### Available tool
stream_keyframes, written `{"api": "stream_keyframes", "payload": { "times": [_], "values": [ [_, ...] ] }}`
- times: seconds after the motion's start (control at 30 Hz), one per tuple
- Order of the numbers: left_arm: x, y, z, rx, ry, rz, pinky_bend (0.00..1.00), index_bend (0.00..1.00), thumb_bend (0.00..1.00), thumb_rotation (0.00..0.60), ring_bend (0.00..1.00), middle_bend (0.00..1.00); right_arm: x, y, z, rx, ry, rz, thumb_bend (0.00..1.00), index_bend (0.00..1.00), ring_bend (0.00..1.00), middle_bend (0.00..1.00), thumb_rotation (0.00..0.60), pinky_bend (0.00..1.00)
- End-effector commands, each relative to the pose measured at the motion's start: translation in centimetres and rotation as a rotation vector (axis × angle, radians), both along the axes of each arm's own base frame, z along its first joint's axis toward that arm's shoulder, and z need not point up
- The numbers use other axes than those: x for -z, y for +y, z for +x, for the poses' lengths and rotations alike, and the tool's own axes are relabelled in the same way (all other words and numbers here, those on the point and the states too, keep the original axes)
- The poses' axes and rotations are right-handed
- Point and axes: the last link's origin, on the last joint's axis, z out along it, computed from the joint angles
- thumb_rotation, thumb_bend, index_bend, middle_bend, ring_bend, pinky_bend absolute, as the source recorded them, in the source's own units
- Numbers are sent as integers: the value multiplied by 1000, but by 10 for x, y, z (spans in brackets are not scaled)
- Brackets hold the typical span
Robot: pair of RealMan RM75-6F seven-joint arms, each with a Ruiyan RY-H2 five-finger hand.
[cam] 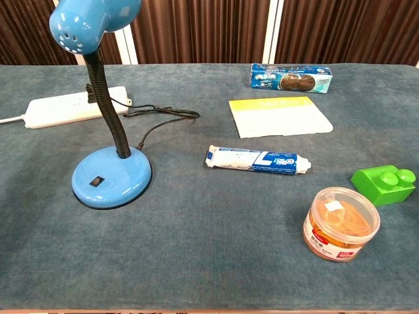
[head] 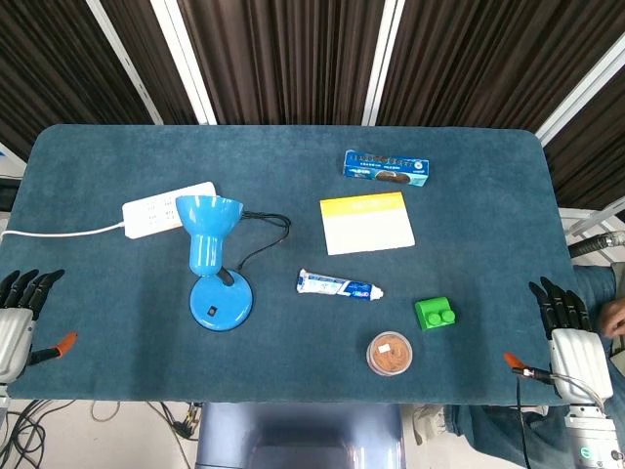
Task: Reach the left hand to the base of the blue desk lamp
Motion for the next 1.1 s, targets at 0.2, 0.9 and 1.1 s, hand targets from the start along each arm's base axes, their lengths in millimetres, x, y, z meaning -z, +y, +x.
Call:
{"api": "stream_keyframes", "payload": {
  "times": [0.2, 0.9, 1.1],
  "values": [
    [2, 0, 0, -3, 8, -7, 21, 100, 195, 600, 55, 144, 1, 0, 0, 2, -1, 2, 103, 0, 38, 18, 600, 0],
    [2, 0, 1, 8, 2, 0, 22, 80, 196, 600, 55, 146, -1, 1, 0, 6, -5, -3, 104, 0, 38, 18, 600, 0],
    [3, 2, 4, 48, 17, 11, 316, 77, 246, 600, 264, 312, 0, 1, 0, 9, -6, -2, 104, 0, 38, 18, 600, 0]
  ]
}}
